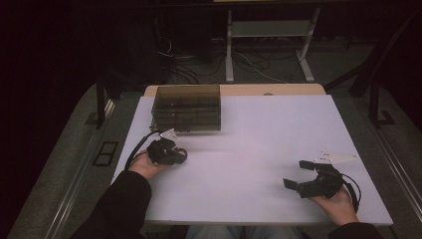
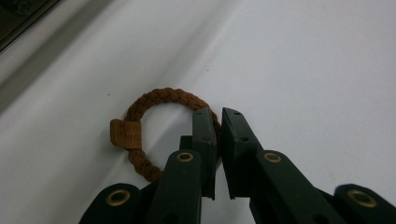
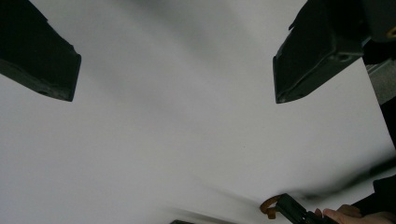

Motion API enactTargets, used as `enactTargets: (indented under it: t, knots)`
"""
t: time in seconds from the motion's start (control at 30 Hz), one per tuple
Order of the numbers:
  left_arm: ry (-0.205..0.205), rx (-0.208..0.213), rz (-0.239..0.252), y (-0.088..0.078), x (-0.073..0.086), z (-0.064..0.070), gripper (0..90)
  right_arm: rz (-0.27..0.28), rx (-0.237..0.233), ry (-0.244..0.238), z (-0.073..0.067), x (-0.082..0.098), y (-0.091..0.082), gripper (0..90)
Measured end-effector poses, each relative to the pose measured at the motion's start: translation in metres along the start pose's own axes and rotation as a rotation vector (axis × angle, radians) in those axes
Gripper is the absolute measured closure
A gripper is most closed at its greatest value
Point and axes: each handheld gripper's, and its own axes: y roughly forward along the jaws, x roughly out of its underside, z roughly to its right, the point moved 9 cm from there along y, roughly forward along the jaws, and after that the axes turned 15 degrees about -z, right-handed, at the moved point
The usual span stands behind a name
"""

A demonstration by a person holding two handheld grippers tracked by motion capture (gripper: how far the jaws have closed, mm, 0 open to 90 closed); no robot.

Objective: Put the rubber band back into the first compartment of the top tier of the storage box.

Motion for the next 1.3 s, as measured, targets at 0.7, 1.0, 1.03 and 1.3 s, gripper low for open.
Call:
enactTargets:
  t: [0.7, 1.0, 1.03, 1.3]
  knots:
    - [0.046, 0.034, -0.001, -0.013, 0.003, 0.010, 83.1, 0.003, 0.005, -0.001, 0.001, 0.000, 0.000, 0.7]
    - [0.052, 0.040, 0.014, -0.022, 0.005, 0.013, 83.1, 0.005, 0.005, 0.001, 0.001, 0.000, 0.000, 0.7]
    - [0.047, 0.043, 0.013, -0.023, 0.005, 0.014, 83.1, 0.005, 0.005, 0.001, 0.001, 0.000, 0.000, 0.7]
    - [0.061, 0.040, 0.025, -0.033, 0.005, 0.015, 83.0, 0.006, 0.005, 0.001, 0.001, 0.000, 0.000, 0.7]
